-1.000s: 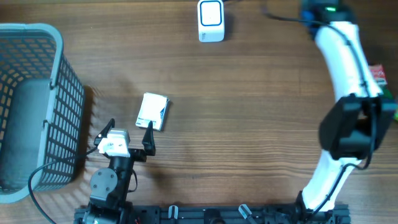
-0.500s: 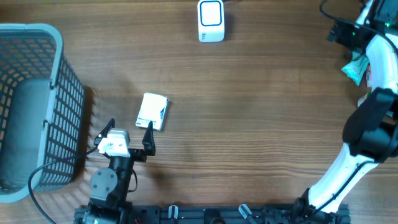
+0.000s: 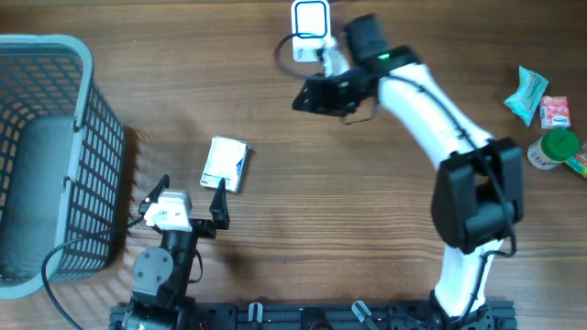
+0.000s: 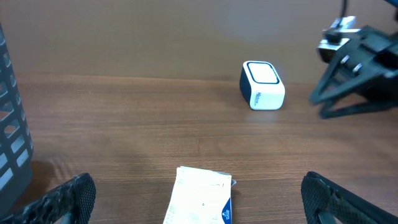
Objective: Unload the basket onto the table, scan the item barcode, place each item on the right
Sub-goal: 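Reach the right gripper to the white tissue box and grasp it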
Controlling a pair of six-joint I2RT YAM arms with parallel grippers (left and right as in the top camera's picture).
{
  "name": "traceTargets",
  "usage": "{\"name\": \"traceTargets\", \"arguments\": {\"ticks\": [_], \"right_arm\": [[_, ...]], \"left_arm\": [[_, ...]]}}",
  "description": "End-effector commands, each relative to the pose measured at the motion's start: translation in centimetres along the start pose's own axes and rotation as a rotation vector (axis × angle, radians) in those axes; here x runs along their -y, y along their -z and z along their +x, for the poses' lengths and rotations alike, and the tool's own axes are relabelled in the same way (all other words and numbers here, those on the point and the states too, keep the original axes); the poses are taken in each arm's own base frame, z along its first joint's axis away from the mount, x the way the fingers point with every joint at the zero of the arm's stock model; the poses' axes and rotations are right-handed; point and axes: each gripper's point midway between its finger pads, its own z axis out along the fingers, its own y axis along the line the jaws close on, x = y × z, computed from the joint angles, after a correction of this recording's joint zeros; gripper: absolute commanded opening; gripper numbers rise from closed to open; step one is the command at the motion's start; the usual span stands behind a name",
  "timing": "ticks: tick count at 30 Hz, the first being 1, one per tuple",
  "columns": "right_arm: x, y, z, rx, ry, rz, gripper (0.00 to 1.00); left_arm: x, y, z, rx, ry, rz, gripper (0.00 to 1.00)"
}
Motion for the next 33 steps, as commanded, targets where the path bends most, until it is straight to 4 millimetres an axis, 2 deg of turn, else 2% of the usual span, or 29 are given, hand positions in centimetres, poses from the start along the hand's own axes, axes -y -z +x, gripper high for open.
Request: {"name": "traceTargets", "arguments": {"ticks": [1, 2, 3, 4, 5, 7, 8, 10, 13, 15, 20, 23, 26, 28, 33], "right_arm": [[-2.9, -2.9, 0.2, 0.05, 0.036, 0.073, 0.08], [-4.4, -3.7, 0.3, 0.06, 0.075, 0.05, 0.2], [-6.1, -5.1, 0.5, 0.068, 0.121, 0.022, 0.41], [-7.3, -6.0, 0.8, 0.067, 0.149, -0.014, 0.41], [-8.8, -7.0, 1.3, 0.052, 0.18, -0.071, 0.29], [-11.9, -8.5, 2.0, 0.026, 0.244, -0.23, 0.1], [-13.5, -9.1, 2.2, 0.015, 0.276, -0.326, 0.04], [-15.4, -9.9, 2.3, 0.001, 0.268, -0.448, 0.04], [-16.7, -10.9, 3.3, -0.043, 0.286, -0.56, 0.04], [-16.8, -11.9, 4.1, -0.067, 0.287, -0.564, 0.05], [-17.2, -15.9, 7.1, -0.106, 0.271, -0.501, 0.08], [-17.8, -17.3, 8.3, -0.127, 0.244, -0.506, 0.09], [-15.7, -19.2, 8.7, -0.131, 0.172, -0.403, 0.08], [-13.3, -20.0, 8.8, -0.123, 0.128, -0.283, 0.05], [-8.4, -20.3, 9.0, -0.114, 0.089, -0.048, 0.05]], "left_arm": [[0.0, 0.0, 0.1, 0.005, 0.01, -0.002, 1.0], [0.0, 0.0, 0.1, 0.005, 0.01, -0.002, 1.0], [0.0, 0.0, 0.1, 0.005, 0.01, -0.002, 1.0], [0.0, 0.0, 0.1, 0.005, 0.01, -0.002, 1.0], [0.0, 0.0, 0.1, 0.005, 0.01, -0.002, 1.0], [0.0, 0.0, 0.1, 0.005, 0.01, -0.002, 1.0], [0.0, 0.0, 0.1, 0.005, 0.01, -0.002, 1.0], [0.0, 0.0, 0.1, 0.005, 0.01, -0.002, 1.0], [0.0, 0.0, 0.1, 0.005, 0.01, -0.002, 1.0], [0.0, 0.0, 0.1, 0.005, 0.01, -0.002, 1.0], [0.0, 0.0, 0.1, 0.005, 0.01, -0.002, 1.0], [0.0, 0.0, 0.1, 0.005, 0.01, -0.002, 1.0], [0.0, 0.0, 0.1, 0.005, 0.01, -0.002, 1.0], [0.0, 0.0, 0.1, 0.005, 0.01, -0.002, 1.0], [0.0, 0.0, 0.1, 0.005, 0.01, -0.003, 1.0]]}}
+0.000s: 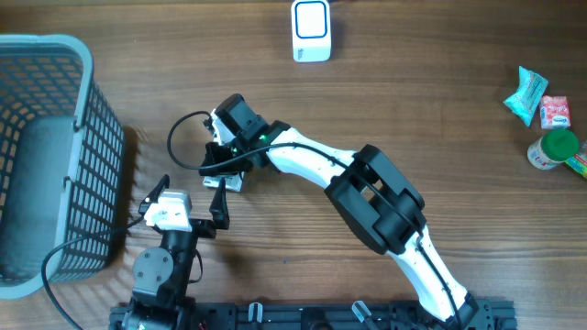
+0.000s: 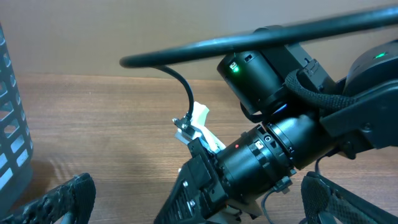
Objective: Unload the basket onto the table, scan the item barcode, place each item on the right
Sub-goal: 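Reach the right gripper to the white tissue box and grasp it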
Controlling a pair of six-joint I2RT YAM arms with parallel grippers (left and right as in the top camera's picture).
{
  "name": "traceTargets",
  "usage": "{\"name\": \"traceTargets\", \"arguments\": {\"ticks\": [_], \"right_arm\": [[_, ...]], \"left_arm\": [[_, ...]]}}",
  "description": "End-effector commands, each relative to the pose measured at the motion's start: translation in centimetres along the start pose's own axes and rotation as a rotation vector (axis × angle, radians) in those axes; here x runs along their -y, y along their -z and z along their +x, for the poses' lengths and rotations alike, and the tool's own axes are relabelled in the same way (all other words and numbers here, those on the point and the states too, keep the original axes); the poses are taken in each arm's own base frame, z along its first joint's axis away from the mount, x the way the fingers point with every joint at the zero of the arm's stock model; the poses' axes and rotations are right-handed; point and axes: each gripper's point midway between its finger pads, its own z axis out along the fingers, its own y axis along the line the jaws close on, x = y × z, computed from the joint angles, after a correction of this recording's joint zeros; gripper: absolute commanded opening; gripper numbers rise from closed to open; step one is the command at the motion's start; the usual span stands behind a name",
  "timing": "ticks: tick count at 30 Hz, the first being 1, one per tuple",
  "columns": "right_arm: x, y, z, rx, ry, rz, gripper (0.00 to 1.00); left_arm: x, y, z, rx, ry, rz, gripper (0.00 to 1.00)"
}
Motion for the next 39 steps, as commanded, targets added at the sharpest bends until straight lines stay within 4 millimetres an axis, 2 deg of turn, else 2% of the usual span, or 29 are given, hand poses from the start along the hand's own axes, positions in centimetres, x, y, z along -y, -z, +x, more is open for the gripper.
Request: {"name": "traceTargets", "arguments": {"ticks": [1, 4, 7, 9, 11, 13, 14, 15, 16, 17, 20, 21, 23, 24, 27, 34, 39], "right_arm": [[4.8, 0.5, -0.4, 0.038, -0.004, 0.203, 0.05], [7.1, 3.7, -0.7, 0.046, 0.012, 0.365, 0.05], [8.9, 10.4, -2.6, 0.143, 0.017, 0.587, 0.05], [10.5, 14.7, -3.2, 0.197, -0.024, 0.725, 0.05], [11.9, 17.8, -3.2, 0.209, -0.054, 0.806, 0.04], [11.9, 19.6, -3.0, 0.179, -0.035, 0.792, 0.07], [11.2, 20.7, -3.1, 0.177, -0.018, 0.765, 0.45], [10.4, 21.3, -3.3, 0.173, 0.014, 0.727, 0.75], [9.2, 22.0, -3.5, 0.168, 0.065, 0.683, 0.99], [9.0, 22.6, -3.7, 0.179, 0.083, 0.683, 1.0], [8.7, 22.8, -4.7, 0.225, 0.074, 0.671, 1.0], [8.9, 22.9, -4.8, 0.259, -0.003, 0.673, 1.0], [11.3, 23.8, -4.3, 0.345, -0.234, 0.775, 1.0], [12.4, 23.6, -3.9, 0.352, -0.287, 0.808, 1.0], [13.9, 22.2, -3.3, 0.323, -0.347, 0.821, 1.0], [15.3, 19.2, -3.7, 0.351, -0.501, 0.747, 1.0], [16.3, 18.5, -3.2, 0.335, -0.526, 0.764, 1.0]], "left_arm": [[0.0, 0.0, 0.1, 0.005, 0.01, -0.003, 1.0], [0.0, 0.0, 0.1, 0.005, 0.01, -0.003, 1.0], [0.0, 0.0, 0.1, 0.005, 0.01, -0.003, 1.0], [0.0, 0.0, 0.1, 0.005, 0.01, -0.003, 1.0], [0.0, 0.0, 0.1, 0.005, 0.01, -0.003, 1.0], [0.0, 0.0, 0.1, 0.005, 0.01, -0.003, 1.0], [0.0, 0.0, 0.1, 0.005, 0.01, -0.003, 1.0], [0.0, 0.0, 0.1, 0.005, 0.01, -0.003, 1.0], [0.0, 0.0, 0.1, 0.005, 0.01, -0.003, 1.0], [0.0, 0.0, 0.1, 0.005, 0.01, -0.003, 1.0], [0.0, 0.0, 0.1, 0.005, 0.01, -0.003, 1.0], [0.0, 0.0, 0.1, 0.005, 0.01, -0.003, 1.0], [0.0, 0.0, 0.1, 0.005, 0.01, -0.003, 1.0], [0.0, 0.0, 0.1, 0.005, 0.01, -0.003, 1.0], [0.0, 0.0, 0.1, 0.005, 0.01, -0.003, 1.0], [0.0, 0.0, 0.1, 0.005, 0.01, -0.003, 1.0], [0.0, 0.0, 0.1, 0.005, 0.01, -0.003, 1.0]]}}
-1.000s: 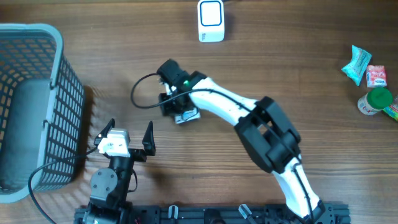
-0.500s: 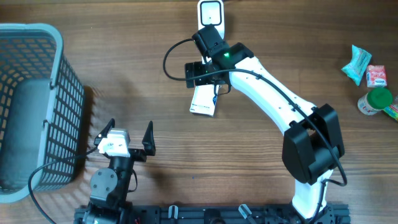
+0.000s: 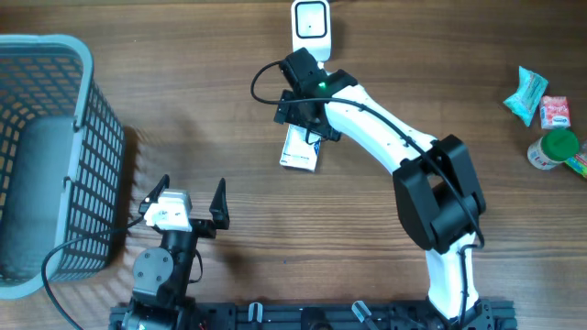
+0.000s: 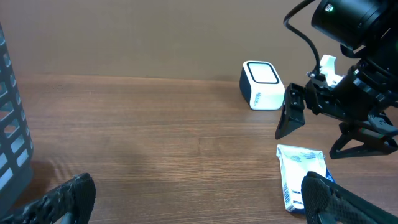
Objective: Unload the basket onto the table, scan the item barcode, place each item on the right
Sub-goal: 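Reach the right gripper to the white tissue box and grasp it, then lift the white tissue box and hold it over the scanner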
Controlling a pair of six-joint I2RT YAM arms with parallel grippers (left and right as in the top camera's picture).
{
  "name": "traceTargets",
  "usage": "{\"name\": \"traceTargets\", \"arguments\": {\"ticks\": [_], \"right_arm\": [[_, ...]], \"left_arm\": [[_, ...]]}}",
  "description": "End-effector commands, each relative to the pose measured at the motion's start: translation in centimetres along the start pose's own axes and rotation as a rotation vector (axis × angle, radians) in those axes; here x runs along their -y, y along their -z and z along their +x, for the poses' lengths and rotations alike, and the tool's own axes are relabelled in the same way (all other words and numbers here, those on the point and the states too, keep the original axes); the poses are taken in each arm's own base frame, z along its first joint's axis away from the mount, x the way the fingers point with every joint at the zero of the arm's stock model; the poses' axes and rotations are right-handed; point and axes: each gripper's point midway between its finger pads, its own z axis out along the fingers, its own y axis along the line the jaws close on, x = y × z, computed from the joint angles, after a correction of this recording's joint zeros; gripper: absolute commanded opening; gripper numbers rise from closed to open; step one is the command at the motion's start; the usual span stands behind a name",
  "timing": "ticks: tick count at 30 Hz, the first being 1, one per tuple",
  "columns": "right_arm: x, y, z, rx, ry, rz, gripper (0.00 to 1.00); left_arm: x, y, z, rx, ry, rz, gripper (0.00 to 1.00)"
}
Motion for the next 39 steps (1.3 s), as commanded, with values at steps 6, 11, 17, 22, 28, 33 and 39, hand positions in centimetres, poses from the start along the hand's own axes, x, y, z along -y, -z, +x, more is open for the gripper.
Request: {"name": "traceTargets", "arguments": {"ticks": [6, 11, 17, 22, 28, 33, 39], "right_arm": [[2.0, -2.1, 1.1, -0.035, -0.02, 0.086, 0.99], [1.0, -2.1, 1.6, -0.07, -0.037, 0.035, 1.0], [1.1, -2.1, 0.9, -0.038, 0.011, 0.043, 1.0], [2.3, -3.6, 1.4, -0.052, 0.075, 0.1, 1.0], [2.9, -6.5, 3.1, -0.125, 0.114, 0.116, 0.99], [0.7, -6.3, 3.7, -0.183, 0.149, -0.011, 0.66], [-6.5, 2.4, 1.4, -0.206, 0.347, -0.434, 0.66]], "left_arm": [[0.0, 0.0, 0.1, 0.005, 0.01, -0.002, 1.0], [0.0, 0.0, 0.1, 0.005, 0.01, -0.002, 1.0], [0.0, 0.0, 0.1, 0.005, 0.01, -0.002, 1.0], [0.0, 0.0, 0.1, 0.005, 0.01, -0.002, 1.0], [0.0, 0.0, 0.1, 0.005, 0.01, -0.002, 1.0], [0.0, 0.0, 0.1, 0.005, 0.01, -0.002, 1.0], [0.0, 0.0, 0.1, 0.005, 0.01, -0.002, 1.0]]}}
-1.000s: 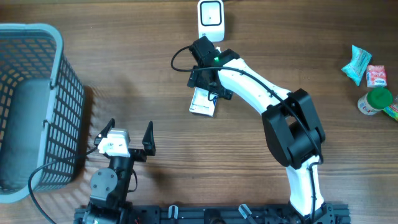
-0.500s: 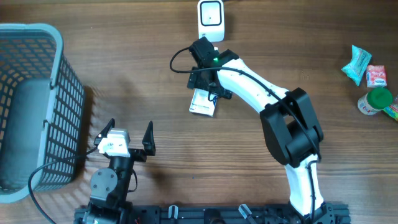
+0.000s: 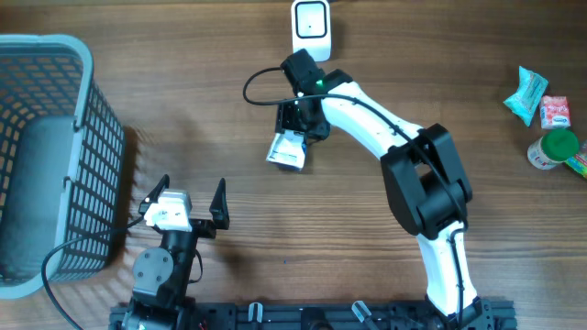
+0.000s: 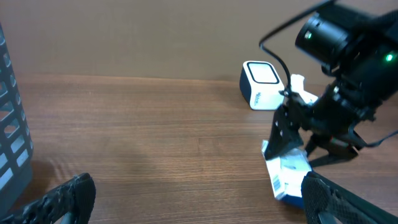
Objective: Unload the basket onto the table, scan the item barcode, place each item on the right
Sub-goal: 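Lift the white tissue box and hold it over the scanner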
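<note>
The item is a white and blue packet (image 3: 286, 152) (image 4: 285, 178), tilted up on the wood table (image 3: 367, 238) below the scanner, with a barcode showing on its near face. My right gripper (image 3: 295, 121) (image 4: 306, 144) reaches in from the right and is shut on the packet's upper end. The scanner (image 3: 312, 29) (image 4: 262, 84) is a small white box at the table's far edge, a short way beyond the packet. At the near edge my left gripper (image 3: 190, 194) (image 4: 196, 200) is open and holds nothing.
A grey mesh basket (image 3: 55, 156) (image 4: 9, 143) fills the left side. At the far right lie a teal packet (image 3: 529, 93), a red packet (image 3: 555, 112) and a green-lidded jar (image 3: 554, 148). The right arm (image 3: 404, 137) crosses the table's middle.
The packet lay flat under my open right gripper; now it is tilted up and slightly further left, with the gripper shut on its upper end. The left gripper has not moved.
The packet first lay just ahead of my left gripper while the right gripper was beside the scanner. Then the right gripper was down on the packet there. Later the packet lay flat nearer the scanner, and now it is tilted up in the right gripper.
</note>
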Controlling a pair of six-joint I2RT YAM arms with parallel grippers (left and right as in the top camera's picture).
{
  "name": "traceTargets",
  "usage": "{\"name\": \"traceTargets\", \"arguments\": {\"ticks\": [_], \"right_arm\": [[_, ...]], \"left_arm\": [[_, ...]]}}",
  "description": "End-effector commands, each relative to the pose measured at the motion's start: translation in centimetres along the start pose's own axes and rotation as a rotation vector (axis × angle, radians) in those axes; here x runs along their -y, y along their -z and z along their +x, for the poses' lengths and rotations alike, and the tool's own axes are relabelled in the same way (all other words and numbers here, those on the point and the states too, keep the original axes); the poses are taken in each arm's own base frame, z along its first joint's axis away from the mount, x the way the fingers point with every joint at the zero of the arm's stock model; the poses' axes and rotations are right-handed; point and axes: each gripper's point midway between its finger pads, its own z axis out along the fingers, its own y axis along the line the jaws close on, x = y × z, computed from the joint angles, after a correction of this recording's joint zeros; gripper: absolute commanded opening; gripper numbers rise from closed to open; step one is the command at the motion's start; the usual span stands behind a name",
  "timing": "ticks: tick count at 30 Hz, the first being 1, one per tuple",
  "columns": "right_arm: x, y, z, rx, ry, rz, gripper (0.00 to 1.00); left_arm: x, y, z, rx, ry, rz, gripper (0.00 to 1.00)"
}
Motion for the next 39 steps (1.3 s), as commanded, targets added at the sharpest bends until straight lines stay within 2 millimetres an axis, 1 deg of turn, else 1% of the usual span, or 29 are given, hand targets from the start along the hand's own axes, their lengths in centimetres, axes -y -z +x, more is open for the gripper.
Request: {"name": "traceTargets", "arguments": {"ticks": [1, 2, 3, 5, 7, 11, 14, 16, 18, 19, 20, 21, 22, 24, 25, 26, 27, 30, 31, 33, 34, 36, 39], "right_arm": [[-6.1, 6.5, -0.4, -0.017, 0.249, -0.352, 0.67], [-7.9, 9.2, 0.5, -0.045, 0.365, -0.524, 0.67], [-9.1, 11.0, 1.4, -0.082, 0.432, -0.681, 0.67], [-9.6, 12.3, 1.9, -0.101, 0.469, -0.788, 0.66], [-9.6, 13.1, 1.9, -0.105, 0.481, -0.844, 0.66], [-10.1, 13.8, 2.3, -0.087, 0.56, -0.903, 0.66], [-10.0, 13.8, 2.3, -0.093, 0.548, -0.899, 0.64], [-9.7, 13.3, 2.0, -0.079, 0.551, -0.863, 0.64], [-8.8, 12.3, 1.2, -0.033, 0.579, -0.769, 0.64], [-7.8, 11.6, 0.3, 0.01, 0.591, -0.664, 0.64], [-6.6, 11.4, -1.0, 0.068, 0.6, -0.537, 0.64], [-5.3, 11.5, -2.3, 0.13, 0.61, -0.419, 0.61], [-4.2, 12.1, -3.9, 0.204, 0.632, -0.301, 0.59], [-2.3, 13.8, -6.8, 0.343, 0.685, -0.1, 0.58], [-1.7, 15.0, -8.1, 0.409, 0.743, -0.013, 0.59], [-0.9, 16.3, -9.5, 0.471, 0.815, 0.091, 0.64], [-0.3, 16.8, -10.3, 0.502, 0.861, 0.163, 0.65], [0.5, 18.0, -12.3, 0.566, 0.959, 0.306, 0.66], [0.5, 18.8, -13.4, 0.613, 0.988, 0.361, 0.66], [0.1, 20.4, -15.4, 0.708, 1.024, 0.442, 0.65], [-0.2, 21.3, -16.7, 0.77, 1.04, 0.49, 0.62], [-0.8, 22.6, -18.6, 0.865, 1.083, 0.574, 0.63], [-0.8, 23.3, -20.8, 0.952, 1.108, 0.694, 0.6]], "left_arm": [[0.0, 0.0, 0.1, 0.005, 0.01, -0.003, 1.0], [0.0, 0.0, 0.1, 0.005, 0.01, -0.003, 1.0], [0.0, 0.0, 0.1, 0.005, 0.01, -0.003, 1.0], [0.0, 0.0, 0.1, 0.005, 0.01, -0.003, 1.0], [0.0, 0.0, 0.1, 0.005, 0.01, -0.003, 1.0], [0.0, 0.0, 0.1, 0.005, 0.01, -0.003, 1.0], [0.0, 0.0, 0.1, 0.005, 0.01, -0.003, 1.0], [0.0, 0.0, 0.1, 0.005, 0.01, -0.003, 1.0], [0.0, 0.0, 0.1, 0.005, 0.01, -0.003, 1.0], [0.0, 0.0, 0.1, 0.005, 0.01, -0.003, 1.0], [0.0, 0.0, 0.1, 0.005, 0.01, -0.003, 1.0], [0.0, 0.0, 0.1, 0.005, 0.01, -0.003, 1.0], [0.0, 0.0, 0.1, 0.005, 0.01, -0.003, 1.0], [0.0, 0.0, 0.1, 0.005, 0.01, -0.003, 1.0], [0.0, 0.0, 0.1, 0.005, 0.01, -0.003, 1.0], [0.0, 0.0, 0.1, 0.005, 0.01, -0.003, 1.0], [0.0, 0.0, 0.1, 0.005, 0.01, -0.003, 1.0], [0.0, 0.0, 0.1, 0.005, 0.01, -0.003, 1.0], [0.0, 0.0, 0.1, 0.005, 0.01, -0.003, 1.0], [0.0, 0.0, 0.1, 0.005, 0.01, -0.003, 1.0], [0.0, 0.0, 0.1, 0.005, 0.01, -0.003, 1.0], [0.0, 0.0, 0.1, 0.005, 0.01, -0.003, 1.0], [0.0, 0.0, 0.1, 0.005, 0.01, -0.003, 1.0]]}}
